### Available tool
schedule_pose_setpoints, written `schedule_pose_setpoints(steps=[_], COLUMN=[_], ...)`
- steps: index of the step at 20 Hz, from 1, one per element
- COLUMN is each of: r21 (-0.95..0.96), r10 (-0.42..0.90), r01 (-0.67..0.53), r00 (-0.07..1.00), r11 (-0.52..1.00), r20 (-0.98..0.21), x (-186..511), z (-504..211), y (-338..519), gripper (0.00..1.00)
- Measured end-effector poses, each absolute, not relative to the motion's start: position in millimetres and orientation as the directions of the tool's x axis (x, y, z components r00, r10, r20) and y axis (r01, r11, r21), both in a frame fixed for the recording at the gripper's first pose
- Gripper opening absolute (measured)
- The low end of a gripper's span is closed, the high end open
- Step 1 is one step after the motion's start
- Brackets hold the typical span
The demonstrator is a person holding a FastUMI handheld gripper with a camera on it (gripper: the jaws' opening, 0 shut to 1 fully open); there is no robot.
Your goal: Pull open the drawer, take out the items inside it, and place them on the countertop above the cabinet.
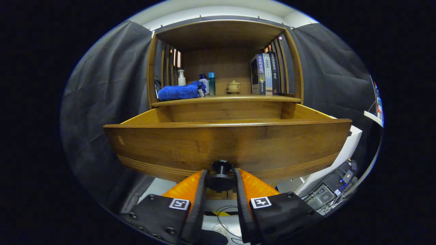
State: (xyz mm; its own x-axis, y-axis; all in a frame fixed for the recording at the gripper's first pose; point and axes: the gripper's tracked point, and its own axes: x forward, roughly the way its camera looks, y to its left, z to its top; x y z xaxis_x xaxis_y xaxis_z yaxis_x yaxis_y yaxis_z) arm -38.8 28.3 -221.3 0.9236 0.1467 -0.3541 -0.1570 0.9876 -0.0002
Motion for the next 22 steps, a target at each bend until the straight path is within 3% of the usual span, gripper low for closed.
schedule_pose_setpoints(steps=[6, 12, 18, 22], r21=[0.036, 0.137, -0.013, 0.004], r10=[0.129, 0.157, 0.126, 0.149], r01=[-0.124, -0.126, -0.141, -0.172], r00=[0.957, 0.958, 0.921, 0.843], r11=[0.992, 0.983, 0.99, 0.985], r20=[-0.261, -0.241, -0.368, -0.517], x=[-30, 7, 79, 118], z=[-140, -74, -68, -93], y=[26, 35, 37, 55], gripper=[1.0, 0.98, 0.99, 0.99])
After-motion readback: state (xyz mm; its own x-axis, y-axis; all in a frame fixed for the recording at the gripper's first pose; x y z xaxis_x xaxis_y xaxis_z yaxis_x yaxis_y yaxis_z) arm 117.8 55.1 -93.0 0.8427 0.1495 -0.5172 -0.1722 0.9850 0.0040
